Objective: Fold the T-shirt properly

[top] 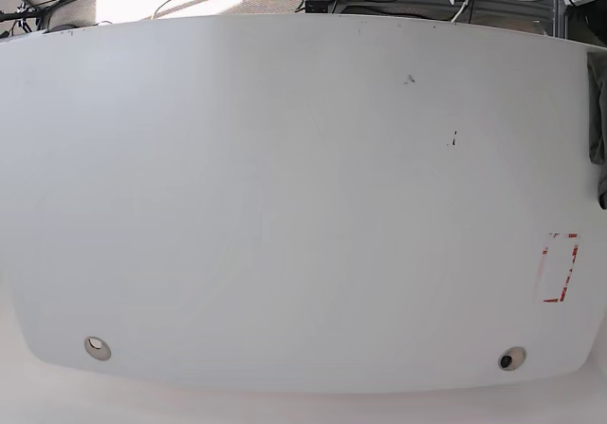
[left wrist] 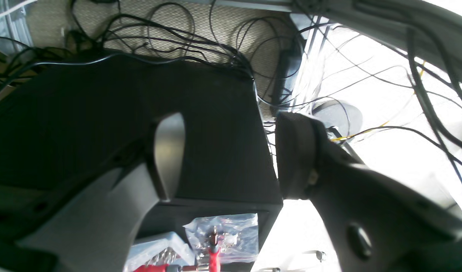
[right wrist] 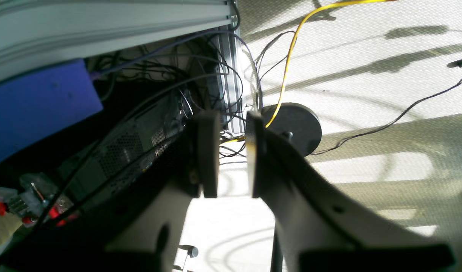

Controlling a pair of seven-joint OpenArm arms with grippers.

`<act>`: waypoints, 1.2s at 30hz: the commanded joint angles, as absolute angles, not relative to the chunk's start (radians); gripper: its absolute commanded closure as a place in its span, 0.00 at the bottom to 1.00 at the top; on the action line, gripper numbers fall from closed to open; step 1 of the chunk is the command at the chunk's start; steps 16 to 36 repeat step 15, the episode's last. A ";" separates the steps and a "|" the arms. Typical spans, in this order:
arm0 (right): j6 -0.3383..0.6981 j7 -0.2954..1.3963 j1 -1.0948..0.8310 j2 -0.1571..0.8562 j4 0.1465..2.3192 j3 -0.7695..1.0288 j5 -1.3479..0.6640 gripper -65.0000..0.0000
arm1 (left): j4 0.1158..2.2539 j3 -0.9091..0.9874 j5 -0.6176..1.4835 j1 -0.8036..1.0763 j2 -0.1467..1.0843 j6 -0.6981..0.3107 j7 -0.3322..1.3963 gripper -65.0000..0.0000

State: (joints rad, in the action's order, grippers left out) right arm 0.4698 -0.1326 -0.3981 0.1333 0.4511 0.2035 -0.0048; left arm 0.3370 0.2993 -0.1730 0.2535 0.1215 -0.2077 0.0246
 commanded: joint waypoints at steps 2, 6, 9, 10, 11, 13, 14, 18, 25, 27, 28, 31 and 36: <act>0.418 -0.139 -0.386 0.142 0.395 0.159 -0.008 0.82 | 0.332 0.300 -0.182 0.249 0.127 -0.157 0.030 0.45; 0.361 -0.140 -0.387 0.142 0.397 0.079 -0.012 0.82 | 0.332 0.300 -0.183 0.245 0.107 -0.147 0.033 0.45; 0.357 -0.143 -0.389 0.140 0.398 0.042 -0.018 0.82 | 0.332 0.300 -0.183 0.245 0.101 -0.147 0.033 0.45; 0.357 -0.143 -0.389 0.140 0.397 0.035 -0.018 0.82 | 0.332 0.300 -0.183 0.245 0.101 -0.147 0.033 0.45; 0.357 -0.143 -0.389 0.139 0.395 0.033 -0.018 0.82 | 0.332 0.300 -0.183 0.245 0.101 -0.147 0.033 0.45; 0.357 -0.143 -0.386 0.124 0.395 0.038 -0.018 0.82 | 0.332 0.300 -0.180 0.245 0.101 -0.147 0.033 0.45; 0.357 -0.143 -0.386 0.120 0.395 0.038 -0.018 0.82 | 0.332 0.300 -0.179 0.246 0.099 -0.148 0.033 0.45; 0.357 -0.143 -0.384 0.119 0.395 0.038 -0.018 0.82 | 0.332 0.300 -0.177 0.249 0.099 -0.148 0.033 0.45; 0.357 -0.143 -0.384 0.119 0.395 0.038 -0.018 0.82 | 0.332 0.300 -0.177 0.249 0.099 -0.148 0.033 0.45; 0.357 -0.143 -0.384 0.119 0.395 0.038 -0.018 0.82 | 0.332 0.300 -0.177 0.249 0.099 -0.148 0.033 0.45; 0.357 -0.143 -0.384 0.119 0.395 0.038 -0.018 0.82 | 0.332 0.300 -0.177 0.249 0.099 -0.148 0.033 0.45; 0.357 -0.143 -0.384 0.119 0.395 0.038 -0.018 0.82 | 0.332 0.300 -0.177 0.249 0.099 -0.148 0.033 0.45; 0.357 -0.143 -0.384 0.119 0.395 0.038 -0.018 0.82 | 0.332 0.300 -0.177 0.249 0.099 -0.148 0.033 0.45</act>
